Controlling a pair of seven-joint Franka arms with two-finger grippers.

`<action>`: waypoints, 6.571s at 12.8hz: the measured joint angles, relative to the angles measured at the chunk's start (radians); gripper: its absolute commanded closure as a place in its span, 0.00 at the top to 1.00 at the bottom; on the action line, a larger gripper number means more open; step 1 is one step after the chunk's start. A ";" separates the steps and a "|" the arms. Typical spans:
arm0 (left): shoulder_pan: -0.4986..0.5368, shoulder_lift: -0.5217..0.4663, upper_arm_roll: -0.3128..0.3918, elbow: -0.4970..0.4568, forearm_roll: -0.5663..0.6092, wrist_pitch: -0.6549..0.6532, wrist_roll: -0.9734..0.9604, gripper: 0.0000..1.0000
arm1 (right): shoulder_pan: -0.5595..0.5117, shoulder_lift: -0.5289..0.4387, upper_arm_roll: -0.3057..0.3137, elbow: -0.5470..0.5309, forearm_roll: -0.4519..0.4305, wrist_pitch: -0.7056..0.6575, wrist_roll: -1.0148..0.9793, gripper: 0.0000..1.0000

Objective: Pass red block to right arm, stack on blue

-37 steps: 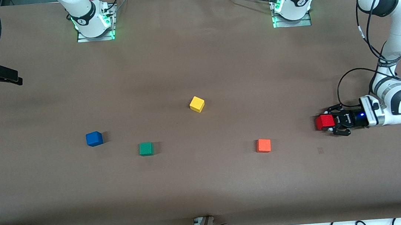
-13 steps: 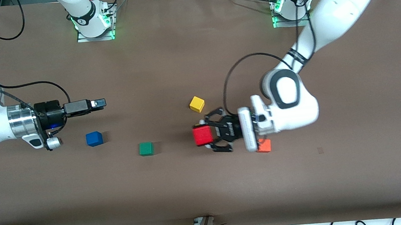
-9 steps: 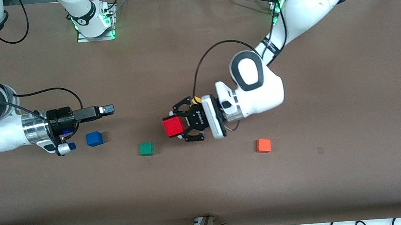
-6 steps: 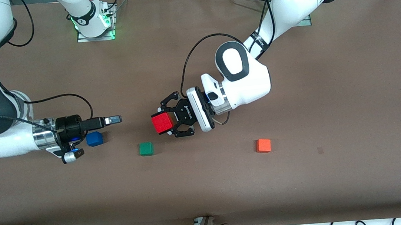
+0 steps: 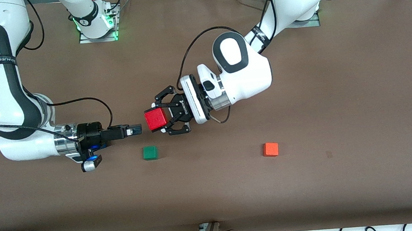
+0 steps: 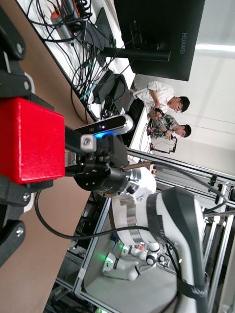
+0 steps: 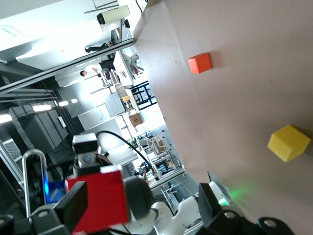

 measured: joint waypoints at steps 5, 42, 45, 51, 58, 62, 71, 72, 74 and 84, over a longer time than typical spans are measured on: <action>-0.030 0.000 0.011 0.001 0.000 0.030 0.001 0.00 | 0.002 -0.006 -0.003 0.083 0.006 -0.001 0.096 1.00; 0.038 -0.009 0.013 0.004 0.000 0.043 -0.002 1.00 | -0.022 -0.002 -0.018 0.083 -0.200 -0.058 0.074 0.00; 0.104 -0.070 0.012 -0.056 0.001 0.039 0.003 1.00 | -0.022 -0.005 -0.017 0.114 -0.388 -0.059 0.058 0.00; 0.434 -0.302 0.026 -0.307 0.068 -0.386 0.011 1.00 | -0.022 -0.004 -0.017 0.134 -0.799 -0.061 -0.033 0.00; 0.841 -0.311 0.047 -0.315 0.430 -0.960 0.022 1.00 | -0.037 0.057 -0.018 0.122 -1.171 -0.062 -0.172 0.00; 0.873 -0.314 0.173 -0.267 0.679 -1.148 0.008 1.00 | -0.042 0.116 -0.019 0.121 -1.301 -0.043 -0.197 0.00; 0.882 -0.496 0.230 -0.221 1.210 -1.220 -0.366 1.00 | -0.032 0.155 -0.015 0.121 -1.339 0.075 -0.203 0.00; 0.881 -0.518 0.230 -0.221 1.234 -1.223 -0.398 1.00 | -0.029 0.160 -0.015 0.121 -1.339 0.082 -0.203 0.00; 0.879 -0.547 0.229 -0.221 1.286 -1.224 -0.476 1.00 | -0.028 0.167 -0.015 0.121 -1.340 0.096 -0.203 0.00; 0.821 -0.644 0.219 -0.203 1.332 -1.303 -1.024 1.00 | -0.032 0.168 -0.016 0.122 -1.342 0.124 -0.196 0.00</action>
